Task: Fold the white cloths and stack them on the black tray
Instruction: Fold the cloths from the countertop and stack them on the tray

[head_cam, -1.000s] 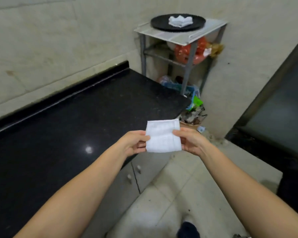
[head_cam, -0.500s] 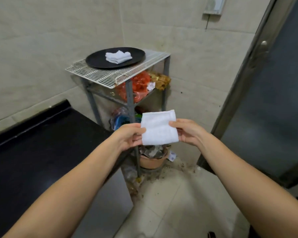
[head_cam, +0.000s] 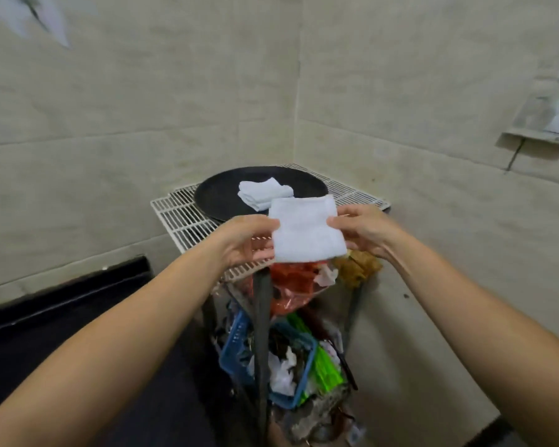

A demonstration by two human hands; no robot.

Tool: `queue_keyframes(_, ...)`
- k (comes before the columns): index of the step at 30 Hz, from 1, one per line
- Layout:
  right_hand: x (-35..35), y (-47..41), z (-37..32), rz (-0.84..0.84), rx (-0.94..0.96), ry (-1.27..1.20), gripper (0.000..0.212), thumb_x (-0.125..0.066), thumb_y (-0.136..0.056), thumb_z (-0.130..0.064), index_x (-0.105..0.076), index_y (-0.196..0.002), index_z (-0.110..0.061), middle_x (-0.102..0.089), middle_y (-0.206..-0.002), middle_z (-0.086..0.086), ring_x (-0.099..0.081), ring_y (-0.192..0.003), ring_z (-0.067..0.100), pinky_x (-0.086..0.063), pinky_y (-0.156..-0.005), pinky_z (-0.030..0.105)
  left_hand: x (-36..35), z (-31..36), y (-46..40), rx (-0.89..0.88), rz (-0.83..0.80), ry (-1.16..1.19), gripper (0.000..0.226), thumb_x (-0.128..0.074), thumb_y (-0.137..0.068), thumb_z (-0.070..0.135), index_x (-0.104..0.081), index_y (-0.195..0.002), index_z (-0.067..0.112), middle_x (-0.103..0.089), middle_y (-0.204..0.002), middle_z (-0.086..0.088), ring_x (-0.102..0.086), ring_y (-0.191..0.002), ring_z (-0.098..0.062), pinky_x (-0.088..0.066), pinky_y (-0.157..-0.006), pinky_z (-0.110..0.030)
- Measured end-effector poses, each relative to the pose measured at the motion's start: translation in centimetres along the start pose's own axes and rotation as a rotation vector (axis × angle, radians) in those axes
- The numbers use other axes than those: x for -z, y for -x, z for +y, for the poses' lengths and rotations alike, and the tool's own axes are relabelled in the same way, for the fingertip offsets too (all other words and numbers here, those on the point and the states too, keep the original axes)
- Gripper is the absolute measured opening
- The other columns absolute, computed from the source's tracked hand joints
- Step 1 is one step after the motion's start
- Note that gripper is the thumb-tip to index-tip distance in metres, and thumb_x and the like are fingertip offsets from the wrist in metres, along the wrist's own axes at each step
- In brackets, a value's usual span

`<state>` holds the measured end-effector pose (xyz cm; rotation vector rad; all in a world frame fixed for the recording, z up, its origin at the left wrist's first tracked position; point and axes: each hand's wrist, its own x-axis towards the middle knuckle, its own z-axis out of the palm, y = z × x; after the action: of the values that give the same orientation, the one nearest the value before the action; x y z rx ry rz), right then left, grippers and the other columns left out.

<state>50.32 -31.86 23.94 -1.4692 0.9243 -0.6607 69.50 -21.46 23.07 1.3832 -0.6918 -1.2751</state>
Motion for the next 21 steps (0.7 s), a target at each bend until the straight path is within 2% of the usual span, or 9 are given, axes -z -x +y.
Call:
queue_keyframes(3, 0.2, -6.7, -1.9, -0.04, 0.028, 0.013, 0.008, -0.064, -0.087, -0.006, -0.059, -0.085, -0.013, -0.064, -0.083, 0.008, -0.061, -0.063, 0.012, -0.052, -0.055, 0.025, 0.6, 2.8, -4.2, -0.043, 0.106, 0.06, 0.009, -0.057, -0.089, 0.004, -0.059, -0.094, 0.012, -0.065, -0.085, -0.005, -0.063, -0.073, -0.016, -0.059, -0.056, -0.026)
queue_keyframes(5, -0.2, -11.4, -3.5, -0.107, 0.047, 0.002, 0.01, -0.061, -0.089, -0.005, -0.057, -0.083, -0.013, -0.062, -0.079, 0.006, -0.061, -0.059, 0.009, -0.052, -0.047, 0.02, 1.2, 4.7, -7.2, -0.083, 0.195, 0.108, 0.009, -0.056, -0.09, 0.002, -0.058, -0.092, 0.011, -0.065, -0.087, -0.007, -0.064, -0.076, -0.017, -0.059, -0.062, -0.029)
queue_keyframes(8, -1.1, -18.1, -5.5, -0.208, 0.047, -0.007, 0.011, -0.059, -0.09, -0.005, -0.055, -0.084, -0.013, -0.063, -0.081, 0.004, -0.061, -0.07, 0.012, -0.055, -0.052, 0.019, 2.7, 7.2, -12.0, -0.128, 0.339, 0.116, 0.013, -0.056, -0.09, 0.003, -0.056, -0.082, 0.013, -0.061, -0.085, -0.005, -0.059, -0.076, -0.016, -0.054, -0.072, -0.03)
queue_keyframes(10, -1.5, -22.4, -6.1, -0.266, 0.046, 0.013, 0.006, -0.059, -0.091, -0.006, -0.056, -0.091, -0.011, -0.062, -0.082, 0.004, -0.06, -0.071, 0.012, -0.055, -0.051, 0.019, 3.5, 8.2, -14.9, -0.131, 0.413, 0.087, 0.018, -0.057, -0.09, 0.006, -0.052, -0.076, 0.015, -0.058, -0.08, -0.003, -0.056, -0.072, -0.014, -0.052, -0.067, -0.027)
queue_keyframes(12, -1.6, -26.1, -5.8, -0.308, 0.032, 0.054, 0.01, -0.06, -0.09, -0.007, -0.058, -0.099, -0.01, -0.063, -0.082, 0.003, -0.06, -0.072, 0.01, -0.054, -0.049, 0.019, 4.2, 8.5, -17.4, -0.109, 0.478, 0.052, 0.021, -0.058, -0.09, 0.007, -0.049, -0.073, 0.016, -0.057, -0.077, -0.002, -0.055, -0.069, -0.013, -0.051, -0.061, -0.025)
queue_keyframes(15, -2.0, -29.6, -4.1, -0.356, -0.016, 0.115, 0.007, -0.061, -0.089, -0.008, -0.059, -0.085, -0.013, -0.063, -0.079, 0.002, -0.06, -0.069, 0.008, -0.049, -0.044, 0.015, 4.8, 7.5, -19.7, -0.052, 0.547, 0.005, 0.022, -0.062, -0.088, 0.007, -0.05, -0.072, 0.016, -0.057, -0.073, -0.002, -0.055, -0.065, -0.013, -0.053, -0.05, -0.023)
queue_keyframes(16, -2.1, -30.3, -3.4, -0.376, -0.036, 0.129, 0.008, -0.062, -0.089, -0.008, -0.058, -0.083, -0.013, -0.063, -0.08, 0.003, -0.06, -0.07, 0.009, -0.05, -0.046, 0.017, 4.9, 6.9, -20.2, -0.029, 0.566, -0.009, 0.022, -0.063, -0.087, 0.007, -0.05, -0.071, 0.015, -0.057, -0.073, -0.003, -0.056, -0.064, -0.014, -0.052, -0.046, -0.022)
queue_keyframes(19, -2.4, -31.6, -1.3, -0.421, -0.055, 0.206, 0.003, -0.063, -0.088, -0.008, -0.061, -0.091, -0.008, -0.066, -0.094, 0.008, -0.063, -0.083, 0.015, -0.054, -0.065, 0.026, 5.2, 5.4, -21.1, 0.035, 0.632, -0.041, 0.017, -0.066, -0.085, 0.008, -0.054, -0.074, 0.013, -0.06, -0.075, -0.005, -0.058, -0.065, -0.015, -0.05, -0.044, -0.022)
queue_keyframes(21, -2.4, -31.7, -0.7, -0.435, -0.063, 0.217, 0.012, -0.063, -0.088, -0.007, -0.062, -0.1, -0.003, -0.065, -0.095, 0.008, -0.062, -0.083, 0.014, -0.052, -0.065, 0.025, 5.3, 4.7, -21.4, 0.046, 0.658, -0.042, 0.015, -0.066, -0.085, 0.008, -0.055, -0.076, 0.012, -0.062, -0.077, -0.006, -0.06, -0.067, -0.016, -0.051, -0.048, -0.024)
